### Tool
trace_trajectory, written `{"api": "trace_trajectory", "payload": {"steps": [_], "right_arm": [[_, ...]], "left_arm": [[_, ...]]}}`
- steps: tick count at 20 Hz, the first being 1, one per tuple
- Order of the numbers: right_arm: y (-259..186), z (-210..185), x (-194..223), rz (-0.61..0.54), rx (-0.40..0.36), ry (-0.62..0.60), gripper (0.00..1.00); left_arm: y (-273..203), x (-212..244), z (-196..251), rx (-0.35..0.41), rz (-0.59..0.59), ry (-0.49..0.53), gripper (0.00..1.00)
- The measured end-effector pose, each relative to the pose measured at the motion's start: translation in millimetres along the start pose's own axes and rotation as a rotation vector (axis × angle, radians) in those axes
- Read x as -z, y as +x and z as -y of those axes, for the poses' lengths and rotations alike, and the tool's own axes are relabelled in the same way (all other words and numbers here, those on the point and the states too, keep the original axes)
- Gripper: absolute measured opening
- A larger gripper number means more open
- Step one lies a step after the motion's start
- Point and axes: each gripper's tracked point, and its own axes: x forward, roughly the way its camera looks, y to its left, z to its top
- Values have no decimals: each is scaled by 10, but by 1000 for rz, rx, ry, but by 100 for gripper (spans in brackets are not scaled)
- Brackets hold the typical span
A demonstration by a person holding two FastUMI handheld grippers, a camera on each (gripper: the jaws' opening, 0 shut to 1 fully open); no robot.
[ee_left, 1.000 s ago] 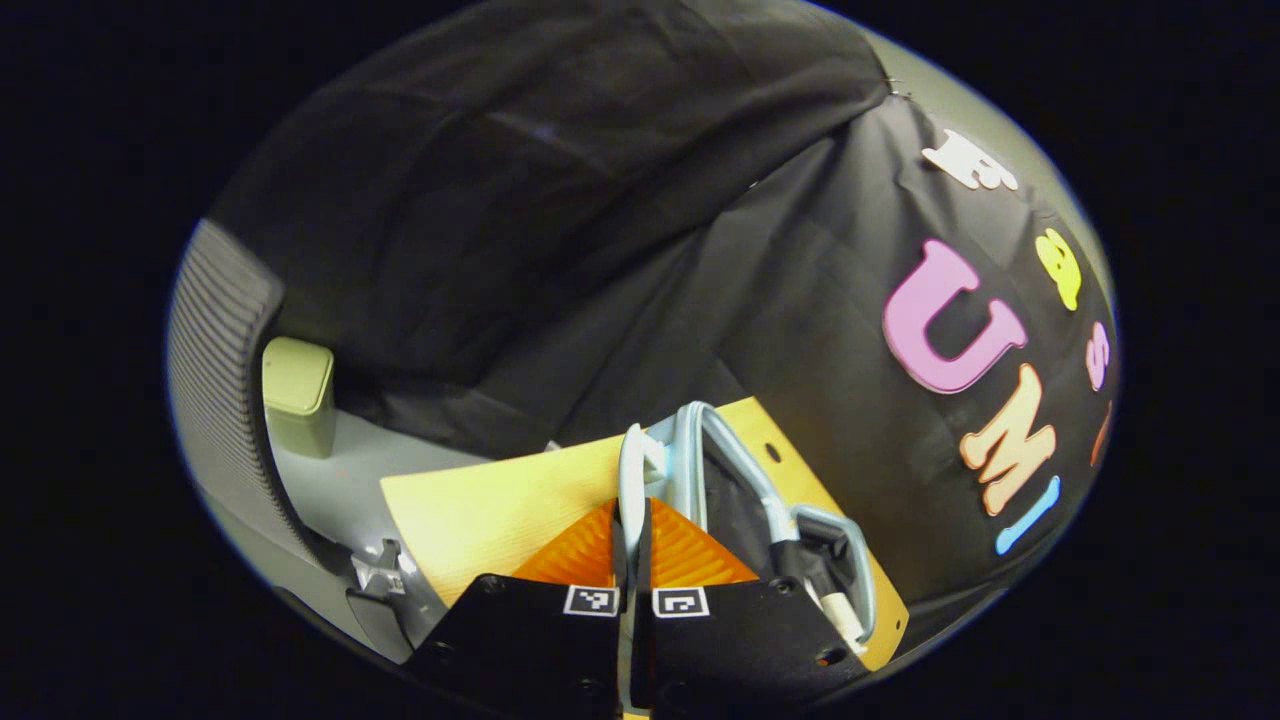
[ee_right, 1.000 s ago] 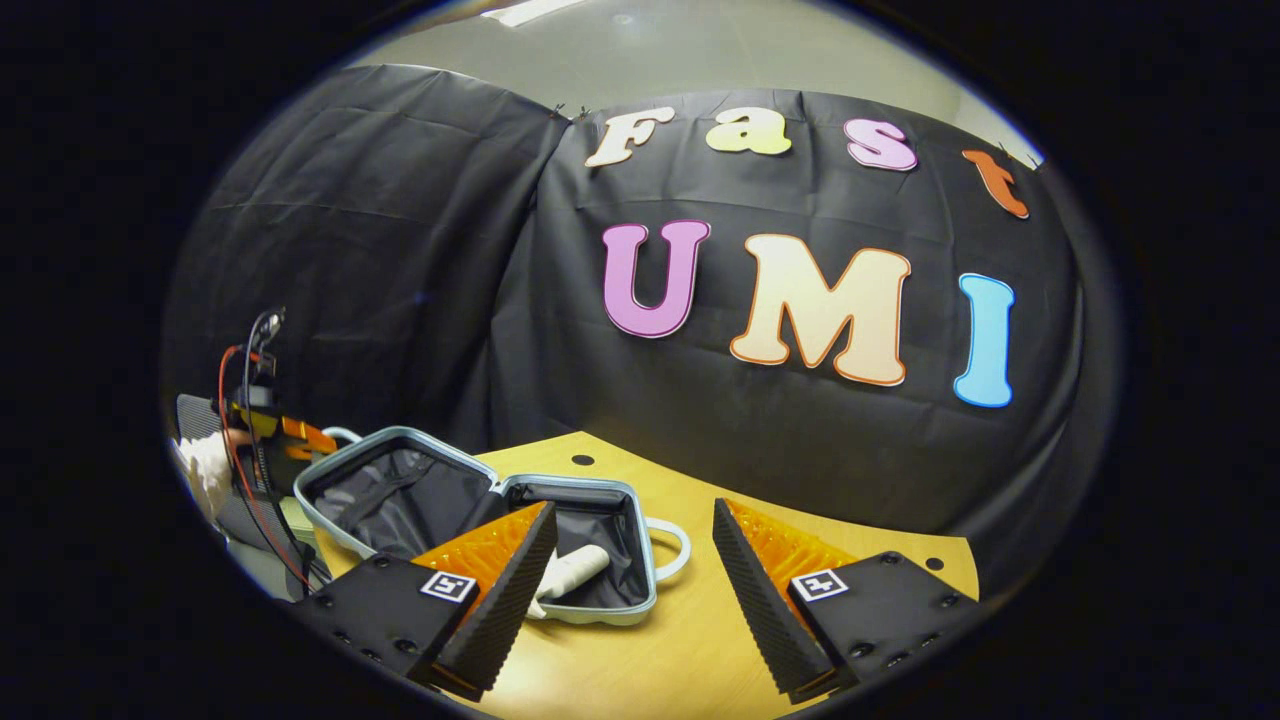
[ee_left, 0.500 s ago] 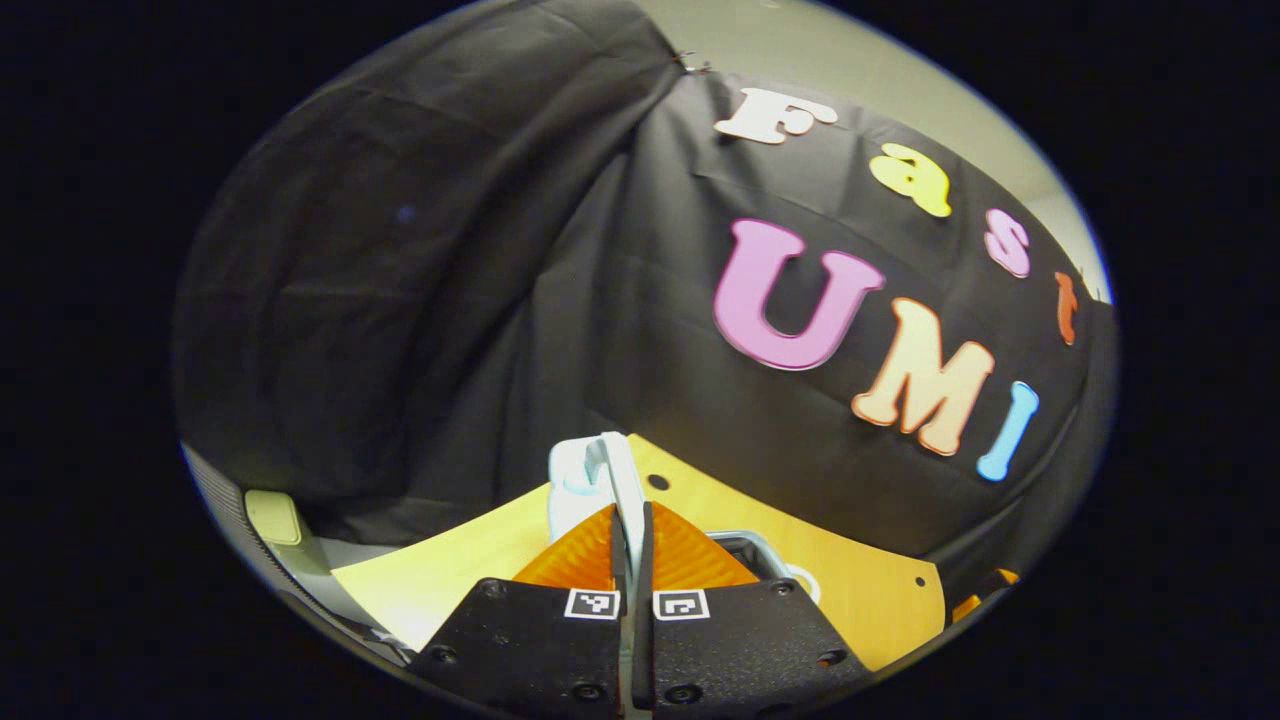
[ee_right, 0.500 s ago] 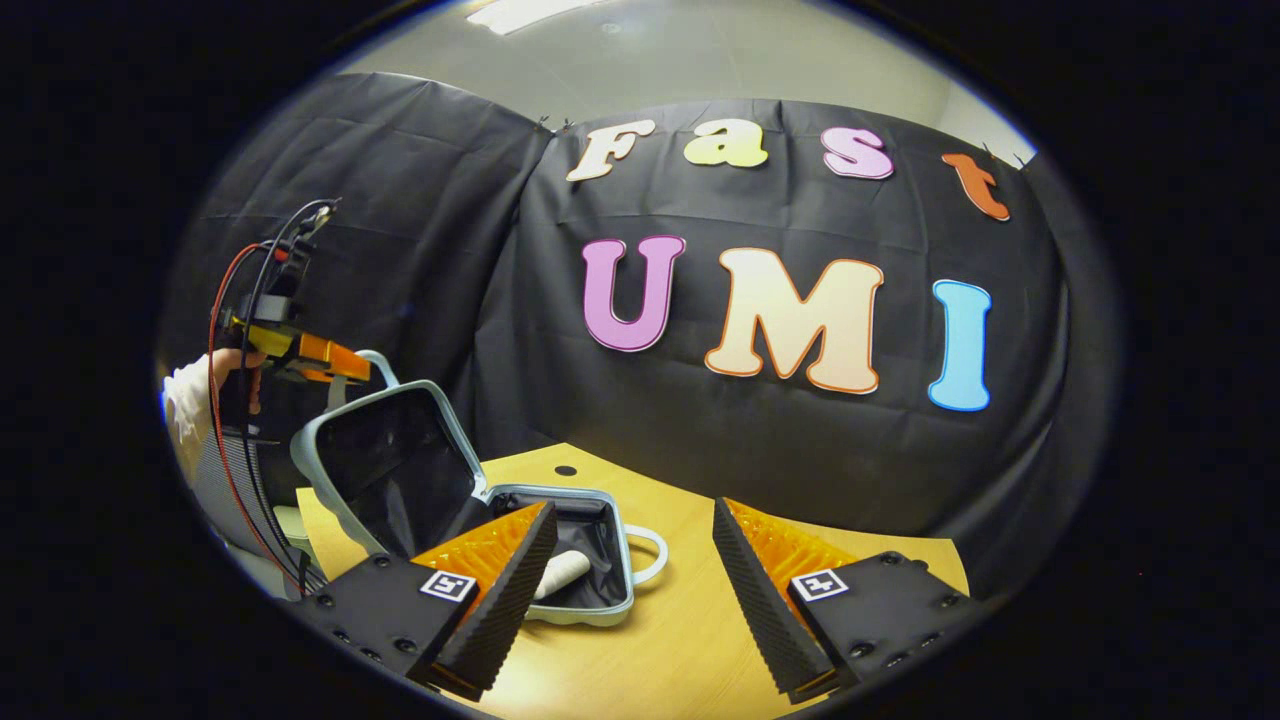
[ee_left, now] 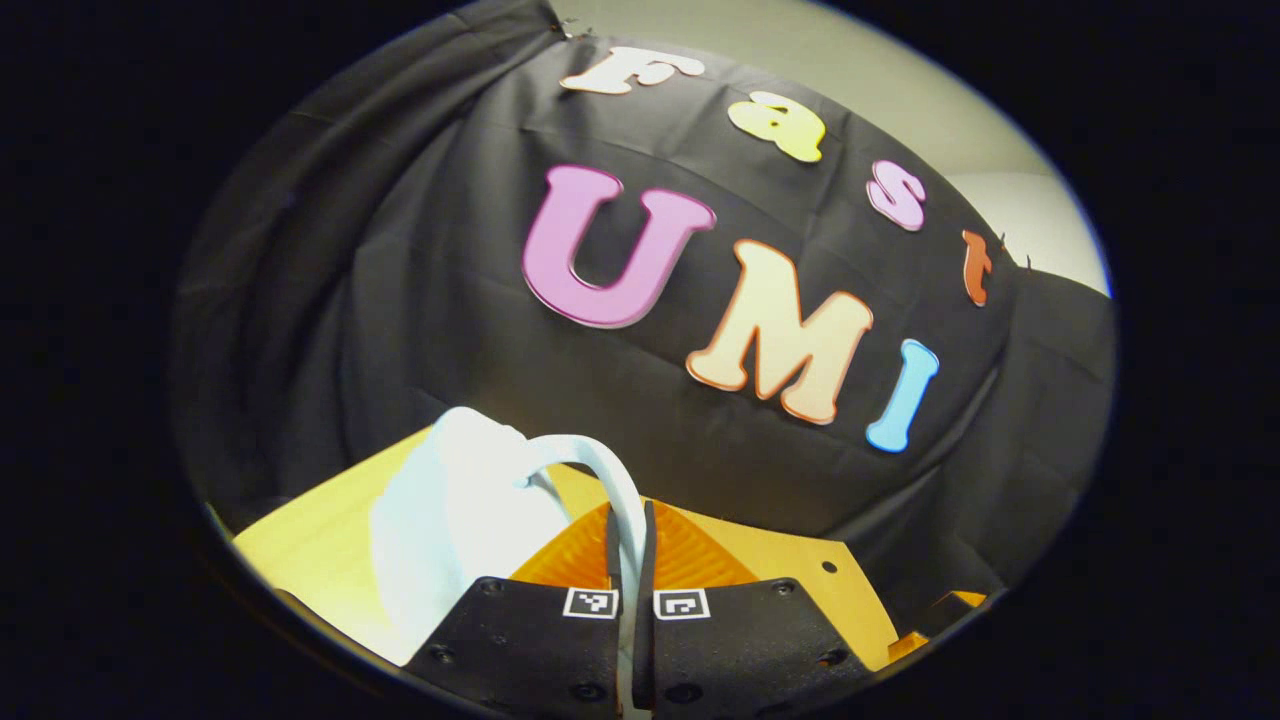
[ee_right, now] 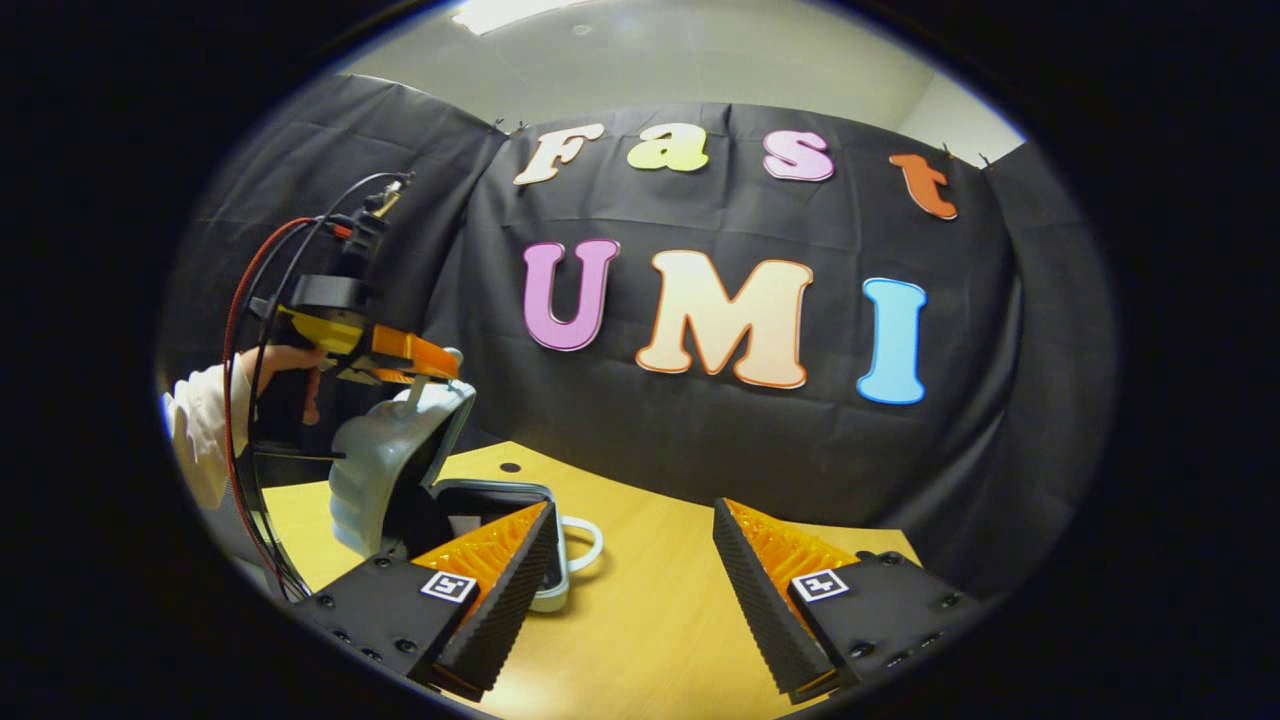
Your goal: First open the suitcase, pack the skin care products into it, and then close the suitcase.
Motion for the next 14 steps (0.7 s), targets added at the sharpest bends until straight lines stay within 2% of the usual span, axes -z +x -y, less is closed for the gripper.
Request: {"api": "trace_trajectory", "payload": {"steps": [6, 12, 13, 14], "right_arm": [[-8, 260, 85, -20, 72, 33, 98], [-28, 384, 170, -38, 116, 66, 98], [-36, 396, 187, -41, 121, 74, 98], [-50, 414, 204, -43, 128, 79, 98]], "left_arm": [[690, 804, 430, 46, -154, 0, 0], [1074, 1710, 528, -23, -338, 292, 0], [1090, 1809, 565, -16, -352, 326, 3], [1066, 1854, 665, 22, -355, 332, 11]]}}
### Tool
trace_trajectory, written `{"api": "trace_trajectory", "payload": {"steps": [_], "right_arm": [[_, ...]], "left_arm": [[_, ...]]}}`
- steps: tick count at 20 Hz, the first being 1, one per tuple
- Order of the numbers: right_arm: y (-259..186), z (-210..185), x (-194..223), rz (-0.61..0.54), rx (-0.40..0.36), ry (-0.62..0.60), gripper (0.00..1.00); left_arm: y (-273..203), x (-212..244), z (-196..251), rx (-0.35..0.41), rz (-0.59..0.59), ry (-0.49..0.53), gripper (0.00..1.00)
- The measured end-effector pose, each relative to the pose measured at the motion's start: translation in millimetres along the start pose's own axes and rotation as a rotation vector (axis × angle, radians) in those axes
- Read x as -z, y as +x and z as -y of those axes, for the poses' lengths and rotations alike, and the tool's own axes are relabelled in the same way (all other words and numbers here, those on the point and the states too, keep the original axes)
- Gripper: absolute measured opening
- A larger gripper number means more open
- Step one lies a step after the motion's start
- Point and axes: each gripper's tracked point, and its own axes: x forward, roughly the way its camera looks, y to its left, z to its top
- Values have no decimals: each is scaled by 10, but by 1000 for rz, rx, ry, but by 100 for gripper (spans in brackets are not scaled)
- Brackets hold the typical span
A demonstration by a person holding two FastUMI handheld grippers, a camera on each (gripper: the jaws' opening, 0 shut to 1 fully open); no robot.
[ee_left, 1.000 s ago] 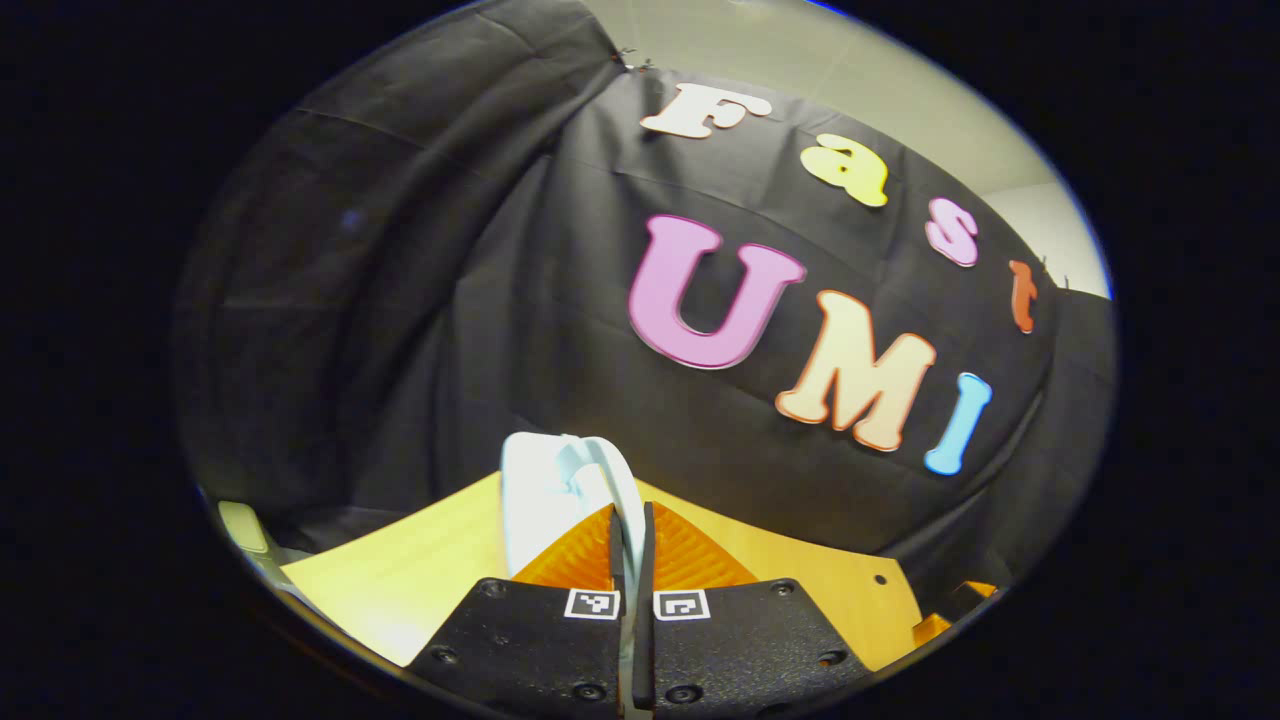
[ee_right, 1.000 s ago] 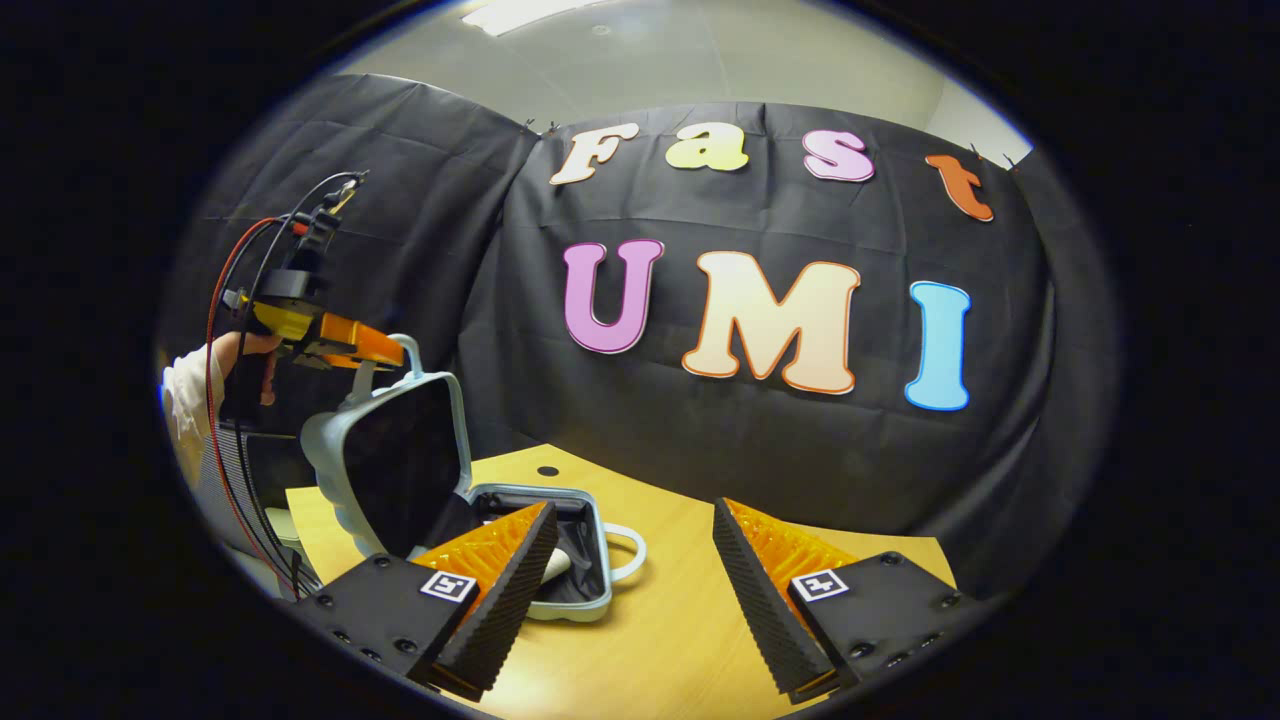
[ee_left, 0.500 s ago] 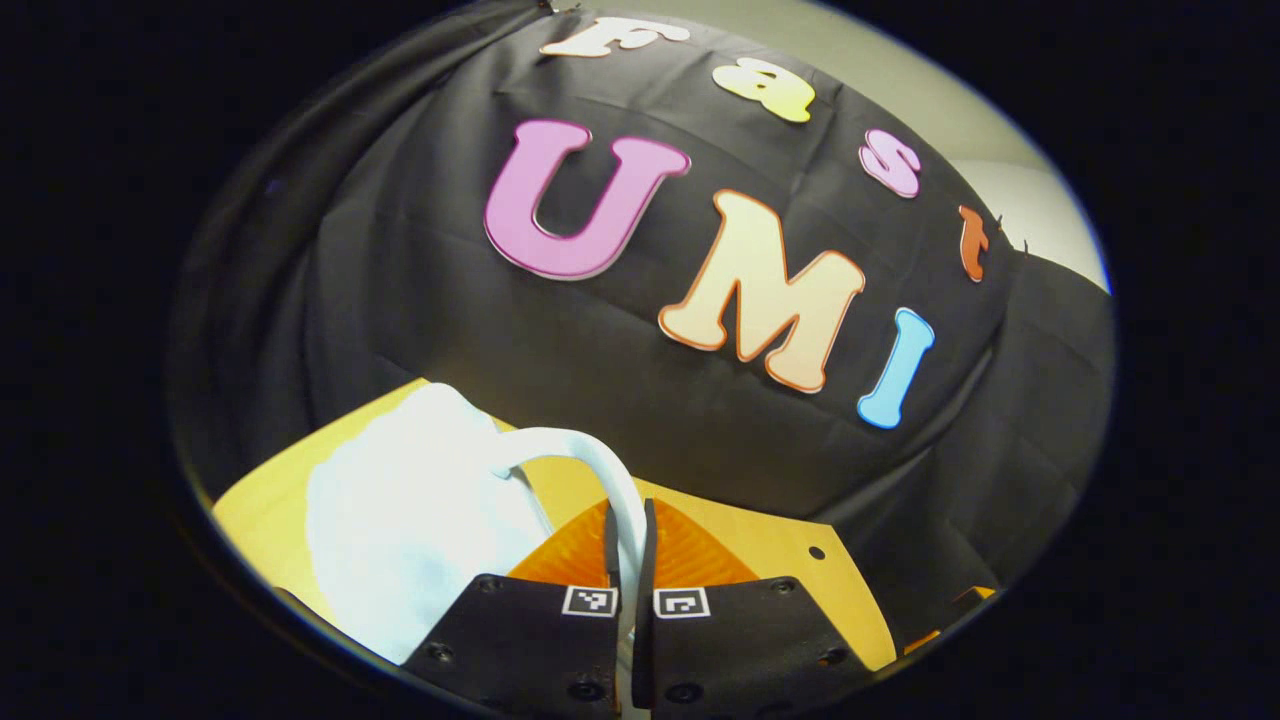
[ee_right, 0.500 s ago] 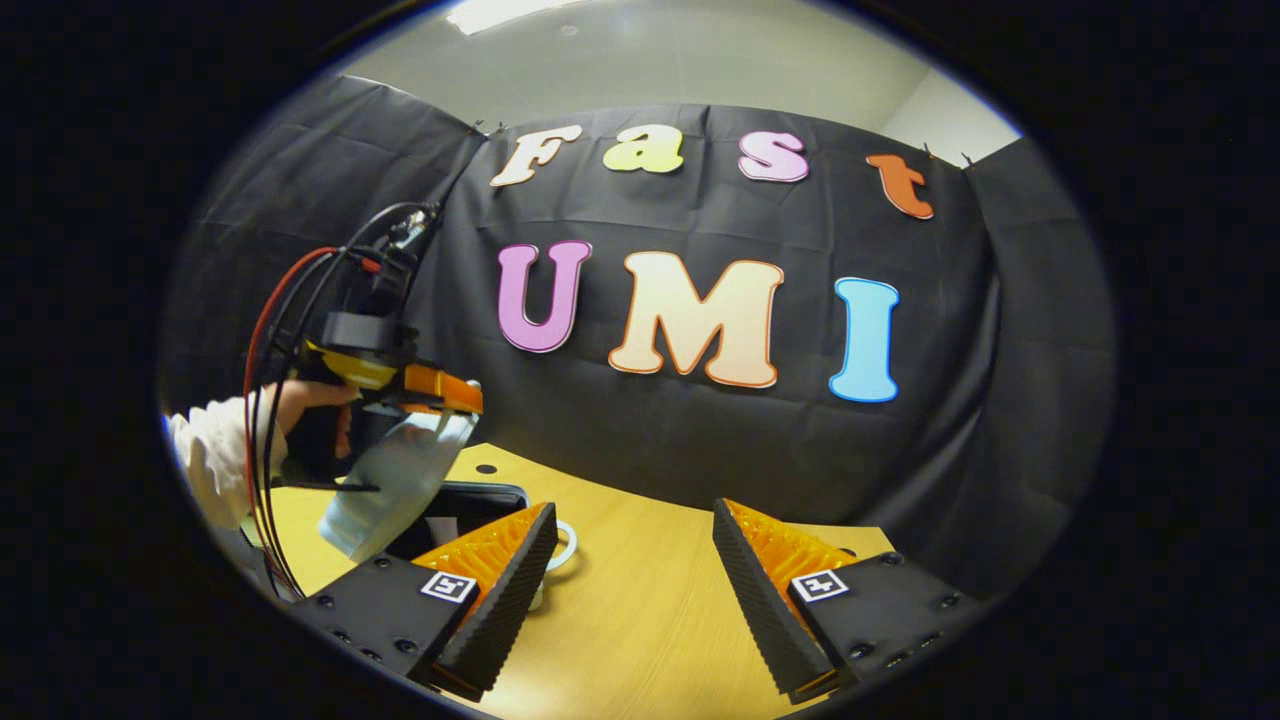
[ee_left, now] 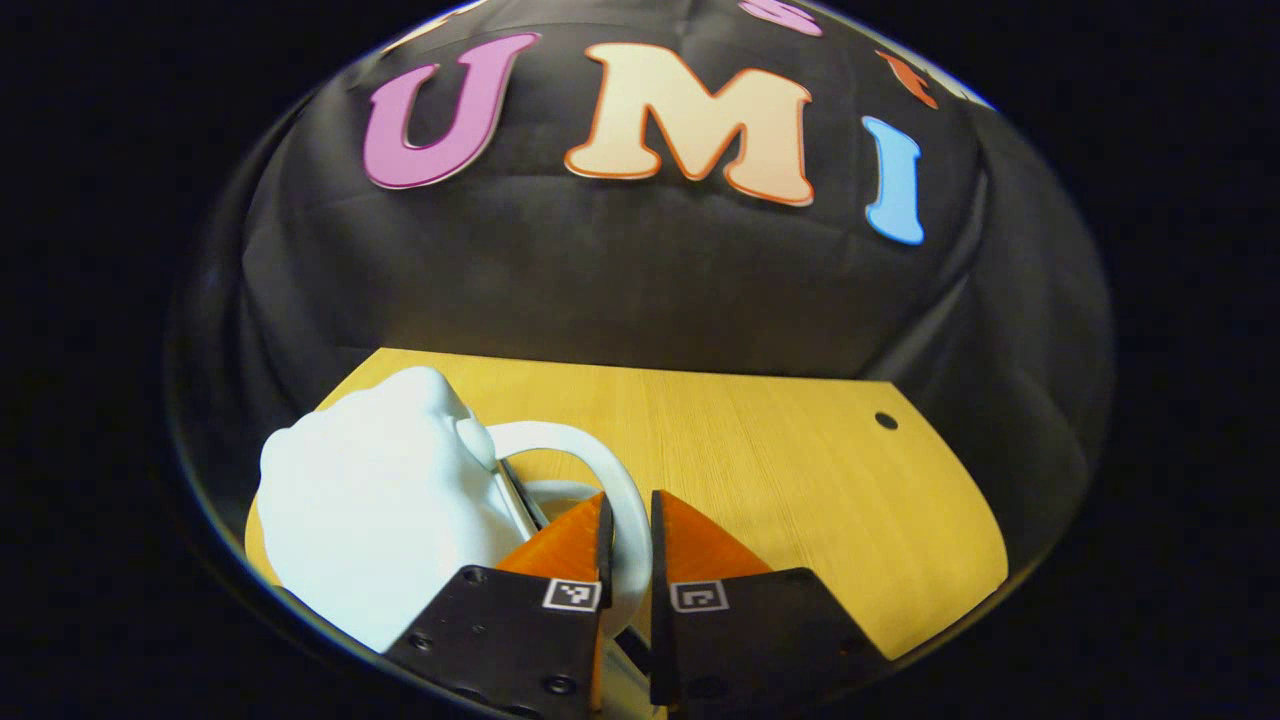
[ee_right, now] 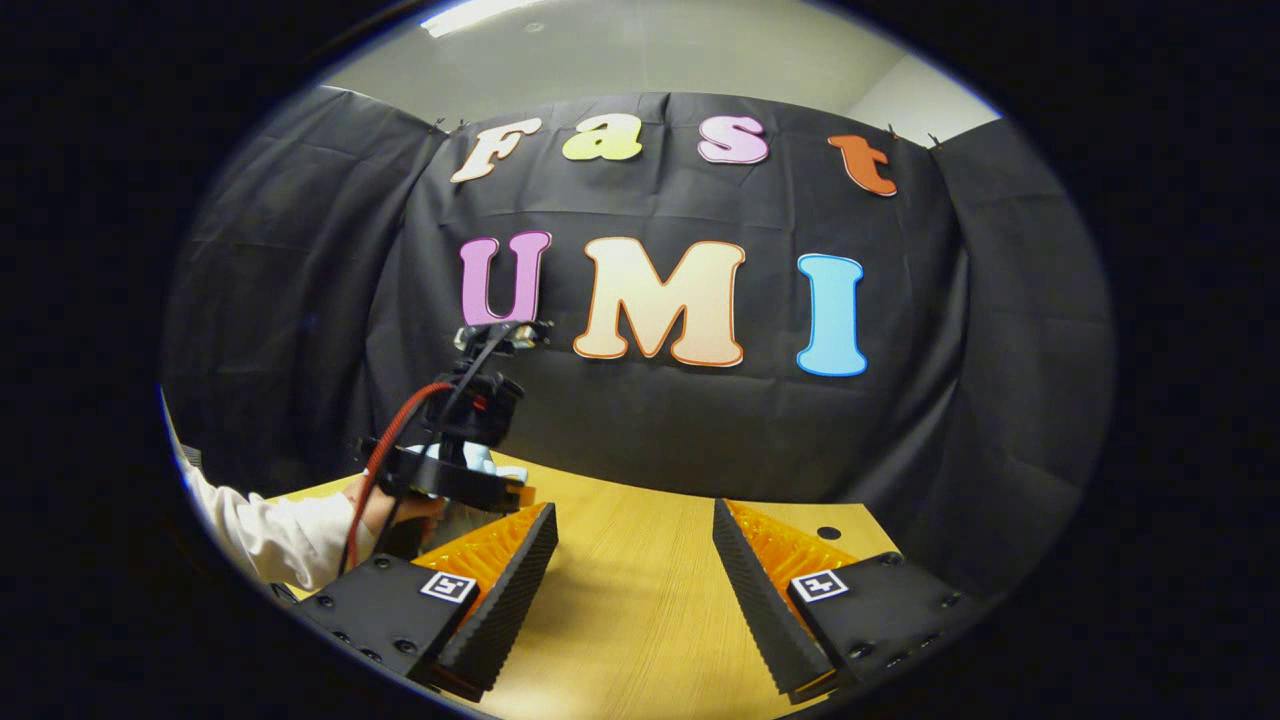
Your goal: First open the suitcase, pack the skin care products into it, and then close the suitcase.
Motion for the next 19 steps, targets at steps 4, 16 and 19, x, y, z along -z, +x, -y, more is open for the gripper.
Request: {"api": "trace_trajectory", "payload": {"steps": [4, 16, 19], "right_arm": [[-47, 131, 28, -8, 35, 3, 98], [-341, 636, -137, 43, 140, 75, 98], [-424, 657, -187, 63, 149, 74, 98]], "left_arm": [[-189, -159, 276, 84, 78, -25, 58], [-1601, -611, 534, 130, 369, -35, 95], [-1589, -407, 514, 128, 330, -102, 95]]}}
